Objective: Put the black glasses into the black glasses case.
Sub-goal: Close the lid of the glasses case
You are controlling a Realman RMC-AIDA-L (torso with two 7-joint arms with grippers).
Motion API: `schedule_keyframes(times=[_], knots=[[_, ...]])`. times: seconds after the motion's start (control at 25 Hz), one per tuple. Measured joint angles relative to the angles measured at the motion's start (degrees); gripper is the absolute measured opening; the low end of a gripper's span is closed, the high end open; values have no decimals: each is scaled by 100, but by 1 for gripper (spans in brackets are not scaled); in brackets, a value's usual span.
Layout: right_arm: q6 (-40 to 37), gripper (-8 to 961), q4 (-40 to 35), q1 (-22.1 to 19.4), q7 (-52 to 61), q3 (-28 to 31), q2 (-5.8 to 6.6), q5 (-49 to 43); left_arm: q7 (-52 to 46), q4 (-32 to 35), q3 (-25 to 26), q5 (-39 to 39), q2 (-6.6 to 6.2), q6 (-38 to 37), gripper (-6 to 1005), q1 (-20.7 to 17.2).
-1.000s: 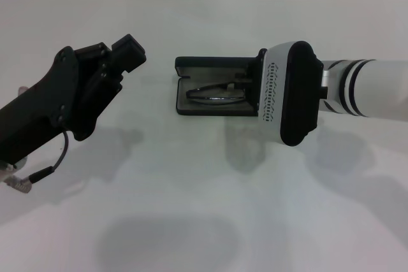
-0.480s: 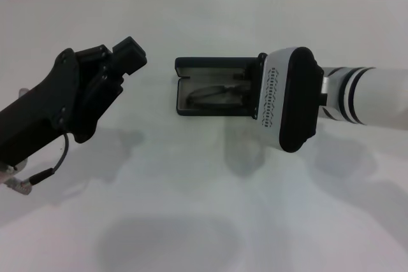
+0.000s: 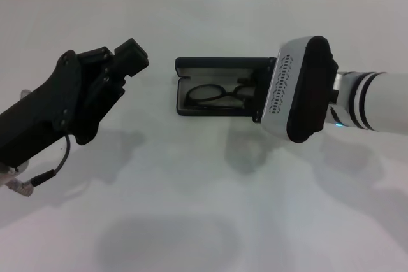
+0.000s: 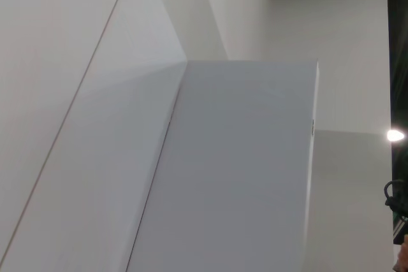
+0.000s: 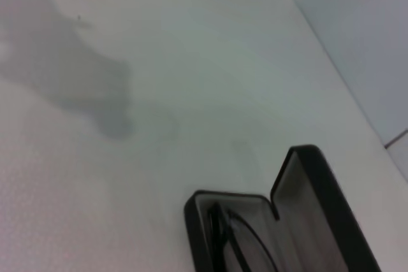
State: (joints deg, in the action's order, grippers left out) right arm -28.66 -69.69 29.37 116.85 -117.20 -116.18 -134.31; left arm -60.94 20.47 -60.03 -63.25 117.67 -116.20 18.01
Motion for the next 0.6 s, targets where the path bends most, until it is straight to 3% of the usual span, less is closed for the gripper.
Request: schedule_keyframes(times=[0.16,0.28,0.4,0.48,0.56,0.6], knots=[[-103,210,-593,-508,-19,8,13,317,19,4,0,20,-27,53,52,31],[-221,210,-1000,-898,-131,23,44,1047,17,140,-1,115,-131,170,52,83],[-287,210,-1202,-1190,-620,8,50,2090,-87,330,-1,153,-358,393,52,134],[-544,210,-1352,-1512,-1196,139,71,3197,-329,362,0,88,-531,679,53,361],[-1266,211,-1424,-1948,-1896,691,112,4459,-683,401,1,-130,-702,1114,53,792],[-1663,211,-1380,-2095,-2165,992,121,4939,-683,401,1,-130,-702,1114,53,792]])
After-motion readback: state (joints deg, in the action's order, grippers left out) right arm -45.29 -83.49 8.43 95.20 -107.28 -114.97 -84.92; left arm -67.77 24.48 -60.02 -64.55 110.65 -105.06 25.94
